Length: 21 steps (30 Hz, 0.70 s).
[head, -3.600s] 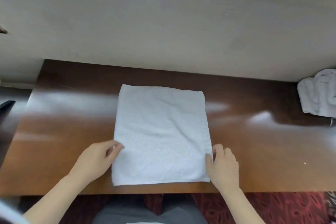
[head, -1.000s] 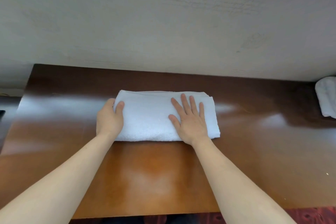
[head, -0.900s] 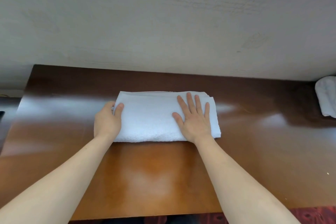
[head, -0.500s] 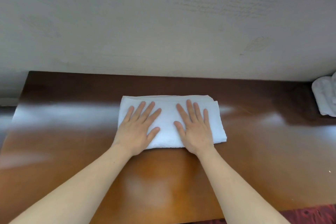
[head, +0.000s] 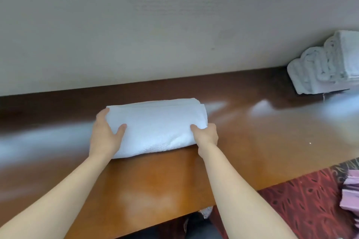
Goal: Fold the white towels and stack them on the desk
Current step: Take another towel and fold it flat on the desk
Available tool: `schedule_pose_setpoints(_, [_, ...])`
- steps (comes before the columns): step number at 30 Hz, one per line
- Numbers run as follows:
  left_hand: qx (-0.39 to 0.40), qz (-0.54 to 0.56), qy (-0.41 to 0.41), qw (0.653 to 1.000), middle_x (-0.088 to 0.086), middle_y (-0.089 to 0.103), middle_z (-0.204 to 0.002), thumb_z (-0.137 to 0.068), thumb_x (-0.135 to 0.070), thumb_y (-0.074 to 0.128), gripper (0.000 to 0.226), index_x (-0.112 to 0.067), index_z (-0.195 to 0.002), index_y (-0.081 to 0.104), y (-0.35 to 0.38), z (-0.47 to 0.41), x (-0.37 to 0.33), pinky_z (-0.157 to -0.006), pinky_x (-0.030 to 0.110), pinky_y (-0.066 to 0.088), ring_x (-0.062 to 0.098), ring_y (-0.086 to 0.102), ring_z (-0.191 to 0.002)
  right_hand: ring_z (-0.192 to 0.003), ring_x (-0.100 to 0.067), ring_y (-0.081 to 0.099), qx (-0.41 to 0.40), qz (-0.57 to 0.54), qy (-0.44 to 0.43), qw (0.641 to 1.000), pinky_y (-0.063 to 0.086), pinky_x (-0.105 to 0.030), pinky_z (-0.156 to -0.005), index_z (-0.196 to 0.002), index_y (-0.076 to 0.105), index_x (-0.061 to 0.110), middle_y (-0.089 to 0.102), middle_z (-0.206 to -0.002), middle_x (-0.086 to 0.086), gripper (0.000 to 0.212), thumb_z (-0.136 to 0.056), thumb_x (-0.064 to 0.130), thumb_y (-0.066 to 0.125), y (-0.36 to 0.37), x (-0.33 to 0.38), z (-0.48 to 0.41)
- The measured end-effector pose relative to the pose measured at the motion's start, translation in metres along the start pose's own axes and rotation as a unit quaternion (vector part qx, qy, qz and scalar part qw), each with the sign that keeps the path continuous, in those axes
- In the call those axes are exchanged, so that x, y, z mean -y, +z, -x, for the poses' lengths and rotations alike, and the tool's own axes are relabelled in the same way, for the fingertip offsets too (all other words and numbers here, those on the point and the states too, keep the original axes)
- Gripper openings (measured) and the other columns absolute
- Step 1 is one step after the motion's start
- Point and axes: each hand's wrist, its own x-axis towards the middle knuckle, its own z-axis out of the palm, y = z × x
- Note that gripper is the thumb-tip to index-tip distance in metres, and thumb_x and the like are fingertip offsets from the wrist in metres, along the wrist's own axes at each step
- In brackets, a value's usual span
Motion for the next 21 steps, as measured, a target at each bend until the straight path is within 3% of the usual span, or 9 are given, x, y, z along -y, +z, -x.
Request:
schedule_pose_setpoints(2, [-0.012, 0.1, -0.115, 0.988, 0.007, 0.045, -0.146, -0.085, -0.028, 0.075, 0.078, -0.015, -0.147, 0.029, 0.003, 0.009, -0.012, -0.101, 0.038, 0.04, 0.03, 0.048, -0.129, -0.094, -0.026, 0.064, 0.112, -0.041, 0.0, 0.993, 0.05, -0.031, -0.069, -0.114, 0.06, 0.009, 0.068, -0.116, -0.009, 0.033, -0.085, 0.022, 0.069, -0.026, 0.003, -0.001])
schedule_pose_setpoints(4, [0.006, 0.141, -0.204, 0.969, 0.008, 0.054, -0.136, -0.075, -0.047, 0.079, 0.084, -0.014, -0.14, 0.039, 0.009, 0.021, -0.018, -0.098, 0.041, 0.047, 0.033, 0.057, -0.117, -0.093, -0.02, 0.066, 0.194, -0.045, -0.028, 0.979, 0.052, -0.03, -0.073, -0.113, 0.063, 0.011, 0.07, -0.114, -0.006, 0.027, -0.087, 0.019, 0.068, -0.061, 0.009, 0.0])
schedule_pose_setpoints(6, [0.055, 0.142, -0.216, 0.964, 0.008, 0.066, -0.12, -0.068, -0.06, 0.076, 0.075, -0.015, -0.125, 0.054, 0.017, 0.036, -0.027, -0.092, 0.049, 0.054, 0.032, 0.066, -0.102, -0.097, -0.018, 0.067, 0.223, -0.04, -0.064, 0.972, 0.056, -0.03, -0.074, -0.113, 0.062, 0.013, 0.07, -0.113, -0.004, 0.024, -0.09, 0.018, 0.065, -0.102, 0.012, 0.0])
schedule_pose_setpoints(7, [0.074, 0.147, -0.206, 0.965, 0.008, 0.069, -0.113, -0.074, -0.056, 0.076, 0.063, -0.015, -0.118, 0.059, 0.022, 0.049, -0.038, -0.088, 0.05, 0.056, 0.031, 0.068, -0.096, -0.099, -0.018, 0.067, 0.232, -0.04, -0.077, 0.969, 0.056, -0.03, -0.074, -0.113, 0.061, 0.014, 0.07, -0.114, -0.003, 0.023, -0.091, 0.017, 0.064, -0.125, 0.011, 0.0])
schedule_pose_setpoints(10, [0.097, 0.17, -0.145, 0.97, 0.007, 0.073, -0.102, -0.087, -0.037, 0.073, 0.034, -0.014, -0.11, 0.063, 0.051, 0.091, -0.09, -0.071, 0.04, 0.058, 0.027, 0.071, -0.086, -0.105, -0.022, 0.067, 0.227, -0.038, -0.124, 0.965, 0.059, -0.034, -0.078, -0.114, 0.059, 0.015, 0.069, -0.115, -0.005, 0.024, -0.091, 0.017, 0.061, -0.202, 0.006, -0.01])
schedule_pose_setpoints(13, [0.149, 0.148, -0.082, 0.974, 0.006, 0.073, -0.107, -0.08, -0.037, 0.079, 0.048, -0.014, -0.117, 0.06, 0.09, 0.137, -0.141, -0.063, 0.033, 0.054, 0.022, 0.072, -0.088, -0.11, -0.028, 0.063, 0.182, -0.007, -0.205, 0.962, 0.055, -0.047, -0.089, -0.115, 0.057, 0.019, 0.065, -0.119, -0.006, 0.034, -0.083, 0.027, 0.066, -0.284, 0.004, -0.016])
schedule_pose_setpoints(17, [0.214, 0.021, -0.058, 0.975, 0.009, 0.055, -0.136, -0.079, -0.034, 0.081, 0.09, -0.013, -0.149, 0.03, 0.148, 0.171, -0.206, -0.085, 0.04, 0.052, 0.025, 0.059, -0.104, -0.1, -0.028, 0.062, 0.149, 0.079, -0.332, 0.928, 0.054, -0.043, -0.082, -0.104, 0.057, 0.032, 0.064, -0.106, -0.001, 0.031, -0.077, 0.04, 0.07, -0.374, 0.028, -0.006])
schedule_pose_setpoints(19, [0.176, -0.05, 0.048, 0.982, 0.006, 0.042, -0.152, -0.076, -0.043, 0.081, 0.101, -0.018, -0.154, 0.022, 0.173, 0.186, -0.262, -0.103, 0.039, 0.042, 0.026, 0.048, -0.129, -0.088, -0.021, 0.061, 0.138, 0.153, -0.397, 0.894, 0.051, -0.039, -0.076, -0.098, 0.056, 0.033, 0.063, -0.09, 0.004, 0.026, -0.077, 0.037, 0.07, -0.414, 0.05, -0.001])
schedule_pose_setpoints(21, [0.123, -0.007, 0.233, 0.965, -0.007, 0.029, -0.159, -0.069, -0.05, 0.083, 0.107, -0.026, -0.154, 0.024, 0.183, 0.199, -0.326, -0.116, 0.034, 0.028, 0.015, 0.026, -0.147, -0.082, -0.008, 0.057, 0.14, 0.243, -0.445, 0.851, 0.047, -0.028, -0.07, -0.1, 0.057, 0.037, 0.06, -0.086, 0.012, 0.024, -0.082, 0.032, 0.072, -0.444, 0.073, 0.003])
